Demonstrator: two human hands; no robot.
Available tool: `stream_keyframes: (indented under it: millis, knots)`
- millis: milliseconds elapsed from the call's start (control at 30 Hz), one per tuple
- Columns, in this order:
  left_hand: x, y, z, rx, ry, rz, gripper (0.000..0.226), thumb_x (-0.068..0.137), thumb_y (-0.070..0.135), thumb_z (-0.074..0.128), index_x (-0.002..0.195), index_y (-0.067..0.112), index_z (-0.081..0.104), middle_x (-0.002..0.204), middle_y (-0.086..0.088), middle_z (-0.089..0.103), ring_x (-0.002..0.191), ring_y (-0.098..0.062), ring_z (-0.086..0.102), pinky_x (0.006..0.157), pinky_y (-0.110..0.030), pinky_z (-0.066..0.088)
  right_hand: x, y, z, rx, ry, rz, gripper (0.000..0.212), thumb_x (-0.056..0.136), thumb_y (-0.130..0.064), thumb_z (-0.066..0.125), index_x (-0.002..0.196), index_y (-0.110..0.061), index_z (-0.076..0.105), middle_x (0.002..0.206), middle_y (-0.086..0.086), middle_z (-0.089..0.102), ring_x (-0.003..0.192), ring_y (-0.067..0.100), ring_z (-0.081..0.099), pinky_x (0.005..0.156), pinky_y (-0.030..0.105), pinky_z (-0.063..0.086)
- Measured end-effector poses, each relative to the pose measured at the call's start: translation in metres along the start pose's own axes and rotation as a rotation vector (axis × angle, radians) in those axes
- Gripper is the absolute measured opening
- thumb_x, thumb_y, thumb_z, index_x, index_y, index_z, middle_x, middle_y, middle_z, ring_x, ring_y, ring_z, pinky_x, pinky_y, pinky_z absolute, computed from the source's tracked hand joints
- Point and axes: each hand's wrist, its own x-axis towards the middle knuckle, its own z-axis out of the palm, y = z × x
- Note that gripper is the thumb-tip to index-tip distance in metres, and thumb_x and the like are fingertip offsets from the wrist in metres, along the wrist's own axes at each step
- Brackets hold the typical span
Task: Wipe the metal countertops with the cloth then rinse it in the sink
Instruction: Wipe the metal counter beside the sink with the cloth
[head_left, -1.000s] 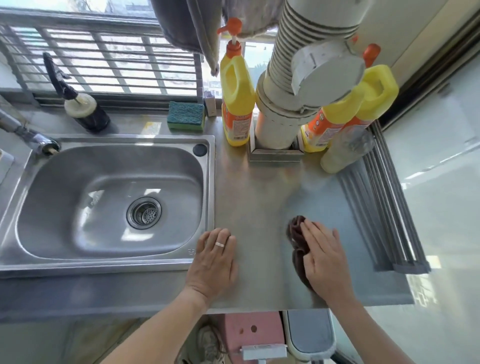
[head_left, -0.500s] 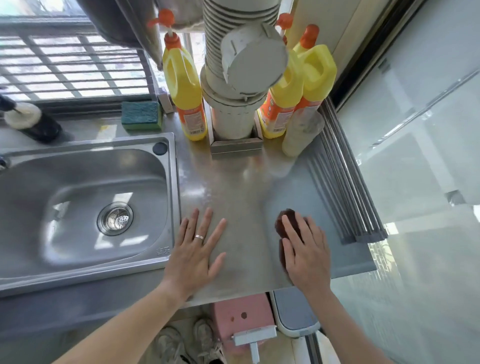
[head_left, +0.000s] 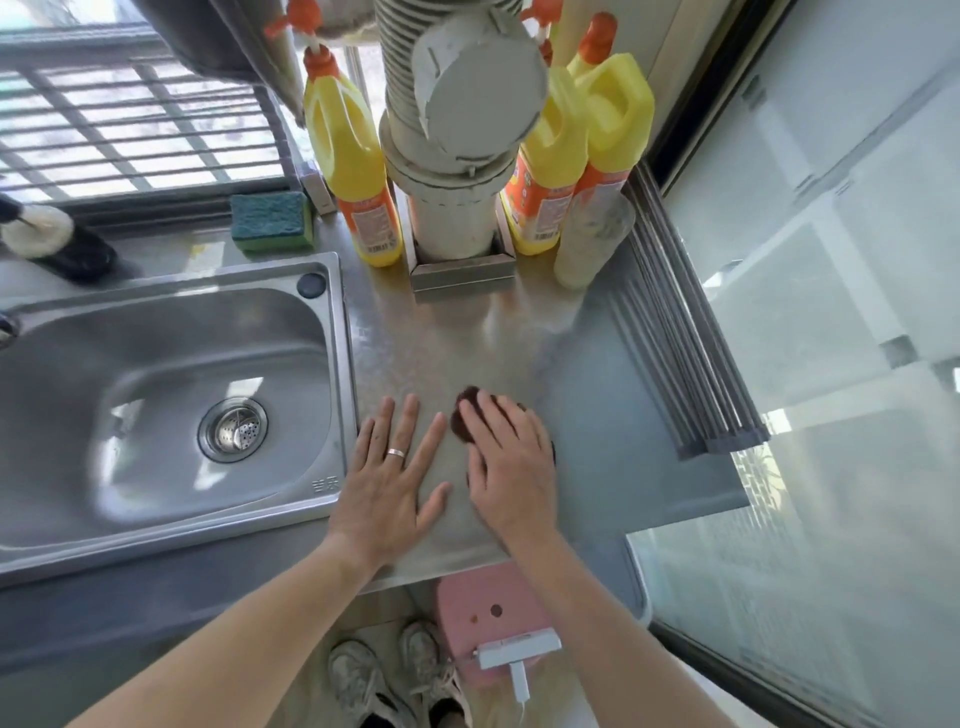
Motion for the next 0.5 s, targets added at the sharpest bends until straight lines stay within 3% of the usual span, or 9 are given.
stream_keyframes:
  millis: [133,233,333,400,500]
  knots:
    - [-0.012,0.012,0.002,-0.017,-0.029,-0.048,0.074,0.103,0.052,0.024,0.163,0.013,0.005,0.17,-0.018,-0.007,0.158,-0.038,-0.006,0.124,-0.059,0.021,-0.057,0.012,-0.013,0.067,-0.066,-0.162,0.054,0.09,-0.017,0.054,0.141,-0.033,0.057,0.148,-0.015,0.054,0.133,0.013,0.053,0.106,0.036,0.039]
    - [-0.026,0.019,0.011,-0.032,-0.025,-0.023,0.076,0.102,0.048,0.035,0.162,0.008,0.012,0.17,-0.021,-0.002,0.157,-0.041,0.0,0.12,-0.063,0.024,-0.065,0.073,-0.036,0.053,0.063,-0.011,0.047,0.091,-0.013,0.05,0.133,-0.024,0.066,0.137,-0.007,0.065,0.119,0.023,0.063,0.094,0.044,0.048]
    - [-0.024,0.027,0.012,-0.056,-0.012,-0.066,0.079,0.1,0.05,0.037,0.162,0.009,0.012,0.17,-0.021,-0.002,0.157,-0.041,0.0,0.122,-0.065,0.019,-0.062,0.134,-0.054,-0.02,0.087,0.243,0.046,0.1,-0.024,0.043,0.142,-0.016,0.058,0.147,0.005,0.057,0.133,0.031,0.054,0.108,0.052,0.042]
    - [-0.018,0.033,0.011,-0.078,-0.013,-0.107,0.082,0.098,0.051,0.041,0.163,0.011,0.01,0.17,-0.02,-0.003,0.157,-0.04,-0.001,0.122,-0.065,0.015,-0.058,0.145,-0.052,-0.152,0.033,0.249,0.051,0.101,-0.031,0.042,0.149,-0.016,0.05,0.154,0.005,0.05,0.145,0.029,0.043,0.115,0.053,0.033]
    - [-0.016,0.035,0.011,-0.094,-0.001,-0.108,0.083,0.097,0.052,0.043,0.163,0.013,0.009,0.17,-0.019,-0.005,0.158,-0.04,-0.003,0.122,-0.065,0.013,-0.037,0.137,-0.042,-0.193,0.045,0.323,0.053,0.102,-0.031,0.038,0.152,-0.015,0.045,0.155,0.006,0.049,0.146,0.026,0.04,0.113,0.049,0.034]
